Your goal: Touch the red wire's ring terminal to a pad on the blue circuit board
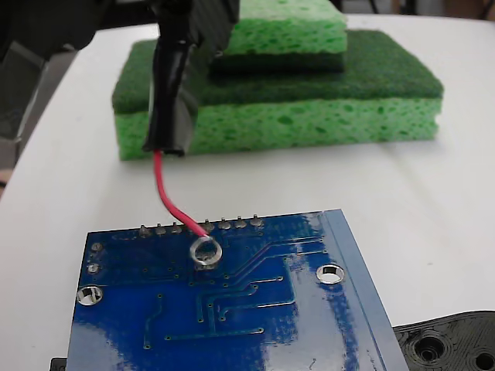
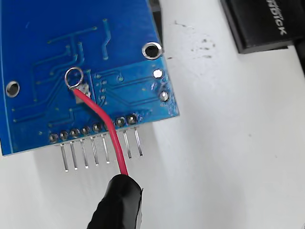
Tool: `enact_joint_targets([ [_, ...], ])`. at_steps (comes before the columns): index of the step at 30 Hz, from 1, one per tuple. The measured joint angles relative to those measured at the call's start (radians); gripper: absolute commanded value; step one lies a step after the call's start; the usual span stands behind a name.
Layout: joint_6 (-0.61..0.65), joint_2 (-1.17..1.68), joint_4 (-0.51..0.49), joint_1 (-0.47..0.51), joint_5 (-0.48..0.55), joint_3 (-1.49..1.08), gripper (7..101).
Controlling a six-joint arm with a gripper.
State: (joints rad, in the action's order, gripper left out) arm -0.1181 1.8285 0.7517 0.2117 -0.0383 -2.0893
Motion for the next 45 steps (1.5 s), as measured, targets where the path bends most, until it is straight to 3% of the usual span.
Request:
enact_joint_targets([
  [35, 0.002, 0.0, 0.006, -0.003, -0.005, -0.002, 100.3],
  [41, 0.028, 0.112, 0.017, -0.023, 0.006, -0.014, 100.3],
  [45, 0.092, 0.216, 0.011, -0.023, 0.066, -0.078, 100.3],
])
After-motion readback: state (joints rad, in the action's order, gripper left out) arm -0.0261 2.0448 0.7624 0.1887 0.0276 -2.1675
